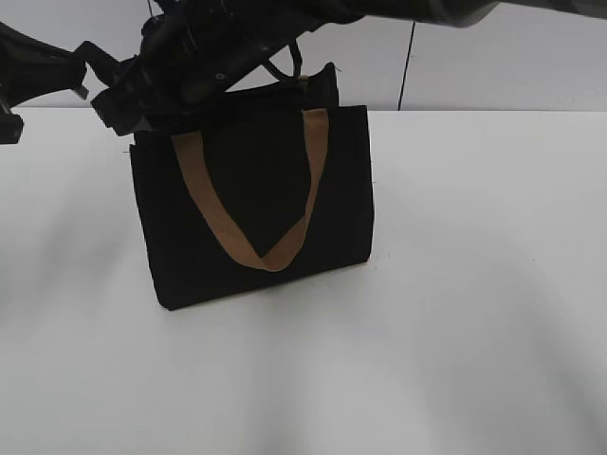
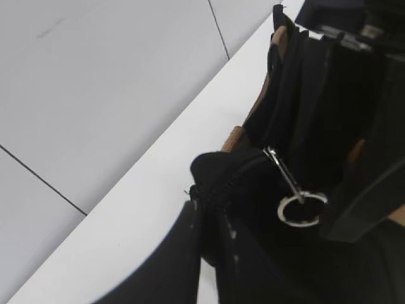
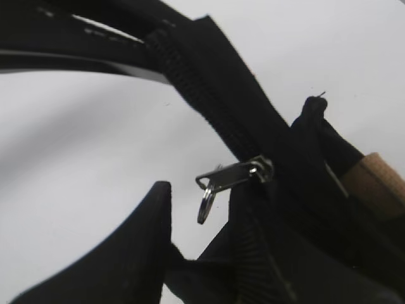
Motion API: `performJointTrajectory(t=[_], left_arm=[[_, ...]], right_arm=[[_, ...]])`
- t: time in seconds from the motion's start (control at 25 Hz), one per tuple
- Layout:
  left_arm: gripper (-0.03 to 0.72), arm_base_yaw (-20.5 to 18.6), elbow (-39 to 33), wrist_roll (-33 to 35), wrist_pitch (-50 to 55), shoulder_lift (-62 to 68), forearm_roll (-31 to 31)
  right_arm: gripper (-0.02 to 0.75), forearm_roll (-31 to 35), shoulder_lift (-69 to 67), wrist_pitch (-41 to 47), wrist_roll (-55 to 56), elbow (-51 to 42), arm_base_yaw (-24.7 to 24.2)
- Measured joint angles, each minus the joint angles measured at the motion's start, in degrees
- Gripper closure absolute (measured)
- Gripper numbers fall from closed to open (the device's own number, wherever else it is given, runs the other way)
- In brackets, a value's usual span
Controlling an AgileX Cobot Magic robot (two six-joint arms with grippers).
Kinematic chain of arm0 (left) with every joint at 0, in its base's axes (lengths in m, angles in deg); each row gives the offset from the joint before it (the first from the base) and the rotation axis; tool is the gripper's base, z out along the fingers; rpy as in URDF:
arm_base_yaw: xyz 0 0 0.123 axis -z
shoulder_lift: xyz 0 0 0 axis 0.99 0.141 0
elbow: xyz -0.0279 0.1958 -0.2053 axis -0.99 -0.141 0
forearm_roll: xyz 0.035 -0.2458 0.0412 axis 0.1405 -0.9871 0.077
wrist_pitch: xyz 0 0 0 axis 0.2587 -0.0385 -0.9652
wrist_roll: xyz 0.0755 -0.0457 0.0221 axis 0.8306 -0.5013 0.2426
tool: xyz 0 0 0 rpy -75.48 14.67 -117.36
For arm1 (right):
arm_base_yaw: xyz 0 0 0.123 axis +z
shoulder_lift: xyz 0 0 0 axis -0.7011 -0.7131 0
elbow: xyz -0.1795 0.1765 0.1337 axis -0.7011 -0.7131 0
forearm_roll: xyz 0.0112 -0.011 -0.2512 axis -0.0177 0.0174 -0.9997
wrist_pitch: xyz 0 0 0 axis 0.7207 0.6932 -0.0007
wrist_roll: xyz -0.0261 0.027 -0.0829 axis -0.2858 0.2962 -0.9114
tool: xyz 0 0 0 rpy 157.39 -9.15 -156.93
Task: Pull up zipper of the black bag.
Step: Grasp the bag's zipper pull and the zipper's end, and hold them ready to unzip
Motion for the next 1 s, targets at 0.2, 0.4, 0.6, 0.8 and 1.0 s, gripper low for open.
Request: performJointTrajectory(t=[0.2,0.4,0.6,0.8,1.0], left_arm=[[0.664,0.0,0.0,0.0,0.6,0.0,-0.2],[0.664,0.0,0.0,0.0,0.6,0.0,-0.2],[0.664,0.0,0.0,0.0,0.5,0.0,-0.2],[0.664,0.0,0.0,-0.3,-2.2,0.0,1.3],[0.664,0.0,0.0,-1.8,-3.4,0.0,2.8]], right_arm=[[0.498,0.1,-0.9,-0.2,0.8,0.0,0.0],[0.539,0.1,-0.9,-1.4,1.0,0.0,0.0],[0.748,0.1,-0.9,-1.5,1.2,0.0,0.0],[0.753,-1.6,-0.3,0.9,1.3,0.0,-0.8],[0.753,-3.1,1.8,4.4,1.9,0.0,-3.1]])
